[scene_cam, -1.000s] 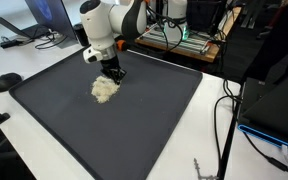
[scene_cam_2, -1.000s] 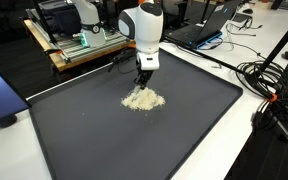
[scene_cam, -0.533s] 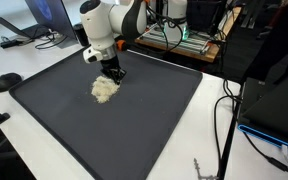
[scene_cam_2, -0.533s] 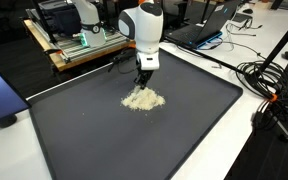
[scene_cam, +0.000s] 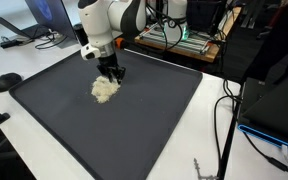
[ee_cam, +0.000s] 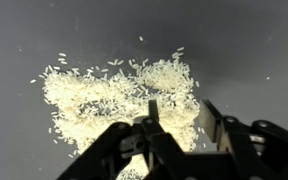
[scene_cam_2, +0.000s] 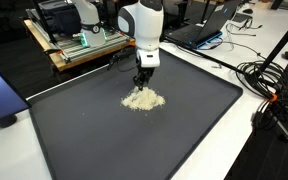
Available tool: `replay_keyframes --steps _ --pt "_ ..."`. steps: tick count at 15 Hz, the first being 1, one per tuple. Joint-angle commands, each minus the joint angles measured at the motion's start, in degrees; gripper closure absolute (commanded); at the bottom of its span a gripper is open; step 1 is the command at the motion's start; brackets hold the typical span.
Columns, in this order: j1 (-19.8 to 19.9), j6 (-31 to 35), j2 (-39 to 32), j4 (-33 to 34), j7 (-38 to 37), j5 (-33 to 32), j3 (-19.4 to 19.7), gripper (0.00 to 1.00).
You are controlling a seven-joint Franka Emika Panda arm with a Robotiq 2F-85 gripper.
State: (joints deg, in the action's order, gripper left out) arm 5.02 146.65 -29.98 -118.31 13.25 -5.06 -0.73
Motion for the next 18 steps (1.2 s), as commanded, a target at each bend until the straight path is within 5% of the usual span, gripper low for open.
replay_keyframes --steps 1,5,18 --pt "-0.8 -2.1 4.2 -2.3 -0.2 -1.3 0.7 0.20" --pt "-3.9 -1.7 7.7 -4.8 -2.9 -6.5 2.9 0.00" --pt "-14.2 -12.0 10.1 -4.6 -9.3 -26.2 2.8 0.00"
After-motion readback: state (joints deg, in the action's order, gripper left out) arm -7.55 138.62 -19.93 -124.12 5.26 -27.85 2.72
